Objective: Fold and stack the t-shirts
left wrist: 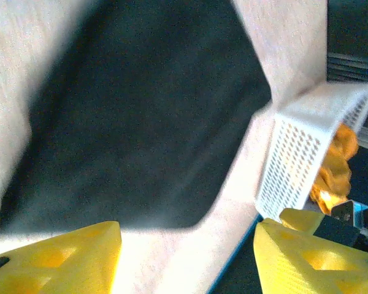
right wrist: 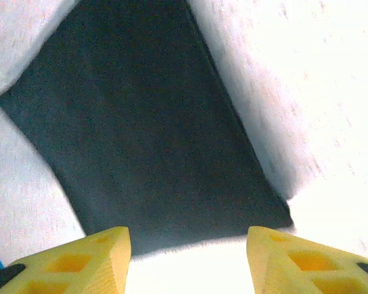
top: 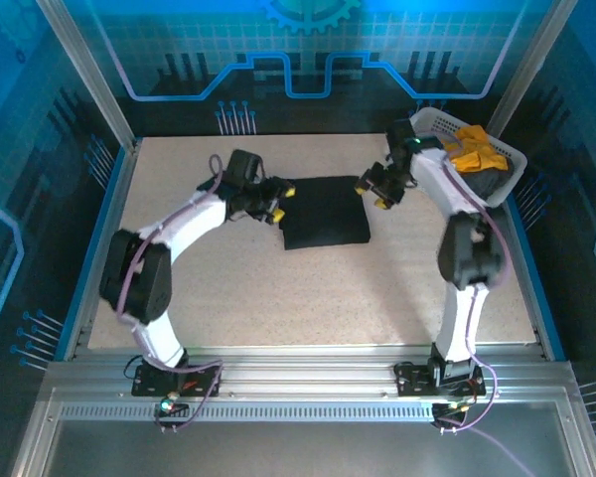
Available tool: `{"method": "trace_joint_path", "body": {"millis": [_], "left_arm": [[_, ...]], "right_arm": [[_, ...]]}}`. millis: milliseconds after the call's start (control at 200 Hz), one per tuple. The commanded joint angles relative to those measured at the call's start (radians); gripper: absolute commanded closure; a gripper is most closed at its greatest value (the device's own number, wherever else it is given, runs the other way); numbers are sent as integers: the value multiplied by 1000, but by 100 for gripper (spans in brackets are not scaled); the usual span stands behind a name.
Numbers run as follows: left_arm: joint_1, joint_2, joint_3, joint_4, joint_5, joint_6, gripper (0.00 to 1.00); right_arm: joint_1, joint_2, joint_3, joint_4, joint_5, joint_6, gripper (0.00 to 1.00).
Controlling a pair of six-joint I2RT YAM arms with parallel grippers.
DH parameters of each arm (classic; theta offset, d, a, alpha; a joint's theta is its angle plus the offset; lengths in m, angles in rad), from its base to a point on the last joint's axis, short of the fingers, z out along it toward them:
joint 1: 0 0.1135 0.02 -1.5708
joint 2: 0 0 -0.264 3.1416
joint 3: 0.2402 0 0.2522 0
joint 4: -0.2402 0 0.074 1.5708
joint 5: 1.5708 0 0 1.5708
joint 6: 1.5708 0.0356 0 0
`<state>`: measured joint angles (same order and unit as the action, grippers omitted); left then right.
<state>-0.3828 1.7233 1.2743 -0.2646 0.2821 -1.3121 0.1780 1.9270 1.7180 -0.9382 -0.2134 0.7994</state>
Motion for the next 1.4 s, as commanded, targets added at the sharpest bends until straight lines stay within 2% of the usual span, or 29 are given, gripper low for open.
{"method": "trace_joint_path", "body": {"millis": [0, 90, 205, 330, 520, 585, 675, 710, 755, 810, 850, 950, 1055, 1110, 1250, 1396], "left_arm": [[-185, -74, -168, 160, -90, -270, 39], [-291, -24, -207, 298, -186, -401, 35], [-354, 103, -156, 412, -280, -496, 30], [-389, 227, -67, 444, -371, -564, 26], [-403, 370, 44, 446, -478, -619, 27], [-400, 400, 49, 447, -526, -649, 30], [-391, 449, 52, 478, -550, -692, 41], [-384, 464, 57, 485, -551, -694, 50], [-373, 477, 59, 498, -560, -697, 66], [-352, 475, 48, 506, -580, -702, 88], [-338, 463, 27, 509, -598, -702, 100], [-267, 406, -53, 556, -587, -653, 100], [-165, 321, -151, 597, -501, -554, 100], [-105, 272, -215, 639, -459, -450, 100], [99, 213, -314, 697, -226, -234, 100], [319, 261, -344, 786, 16, -82, 100]], "right_arm": [[9, -305, -318, 258, -53, -2, 46], [5, -502, -554, 398, -120, 30, 42], [-8, -705, -712, 427, -146, 53, 37], [-41, -859, -778, 375, -170, 55, 34], [-89, -974, -818, 271, -213, 17, 35], [-104, -1000, -831, 254, -229, 16, 35], [-117, -1024, -833, 235, -243, 11, 36], [-120, -1032, -858, 229, -244, 9, 36], [-128, -1038, -866, 221, -247, 8, 36], [-137, -1042, -872, 219, -255, 8, 36], [-139, -1040, -876, 217, -258, 9, 36], [-143, -1030, -874, 221, -259, 12, 37], [-143, -1012, -876, 238, -258, 20, 38], [-143, -998, -874, 252, -258, 25, 38], [-138, -954, -858, 292, -258, 35, 39], [-113, -887, -811, 328, -254, 14, 39]]}}
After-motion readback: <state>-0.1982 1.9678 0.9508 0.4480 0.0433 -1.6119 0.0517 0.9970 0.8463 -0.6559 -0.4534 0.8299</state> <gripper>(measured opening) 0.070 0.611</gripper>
